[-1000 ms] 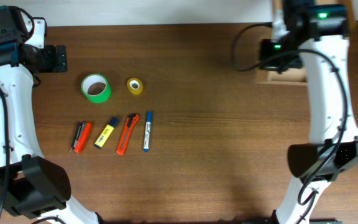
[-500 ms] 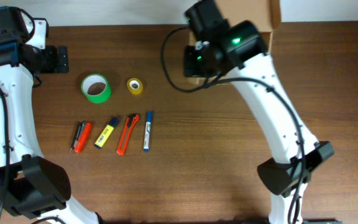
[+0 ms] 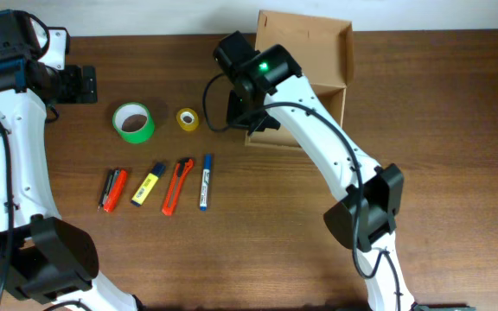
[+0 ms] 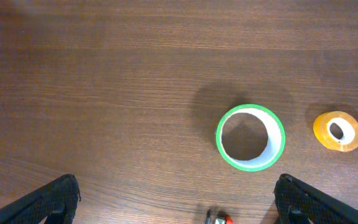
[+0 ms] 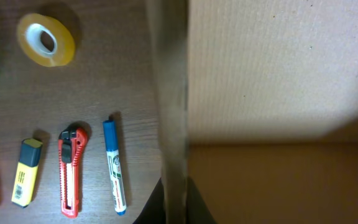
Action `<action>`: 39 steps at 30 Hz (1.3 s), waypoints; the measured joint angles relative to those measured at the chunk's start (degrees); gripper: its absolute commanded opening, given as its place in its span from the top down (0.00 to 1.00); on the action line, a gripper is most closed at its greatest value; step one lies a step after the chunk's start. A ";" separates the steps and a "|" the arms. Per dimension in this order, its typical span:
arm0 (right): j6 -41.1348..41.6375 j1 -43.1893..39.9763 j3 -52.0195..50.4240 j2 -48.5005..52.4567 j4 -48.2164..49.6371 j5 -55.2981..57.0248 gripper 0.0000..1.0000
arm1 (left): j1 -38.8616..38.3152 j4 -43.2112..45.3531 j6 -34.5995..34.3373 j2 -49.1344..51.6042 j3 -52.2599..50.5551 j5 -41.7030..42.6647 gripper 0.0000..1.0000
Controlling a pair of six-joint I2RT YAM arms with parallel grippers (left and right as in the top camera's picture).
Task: Pack container
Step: 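Push the cardboard box left toward the items with the right gripper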
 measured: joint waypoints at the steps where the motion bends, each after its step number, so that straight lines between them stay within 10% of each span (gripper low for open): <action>1: 0.26 0.00 0.00 0.42 0.00 -0.28 0.96 | 0.00 -0.02 0.00 0.00 0.00 0.04 0.01; 35: -1.46 4.26 -0.02 9.46 -0.02 -4.50 0.96 | 0.00 -0.02 0.00 0.00 0.00 0.52 0.01; 39: -1.81 4.26 -0.02 9.77 0.02 -4.42 0.65 | 0.00 -0.02 0.00 0.00 0.00 0.81 0.01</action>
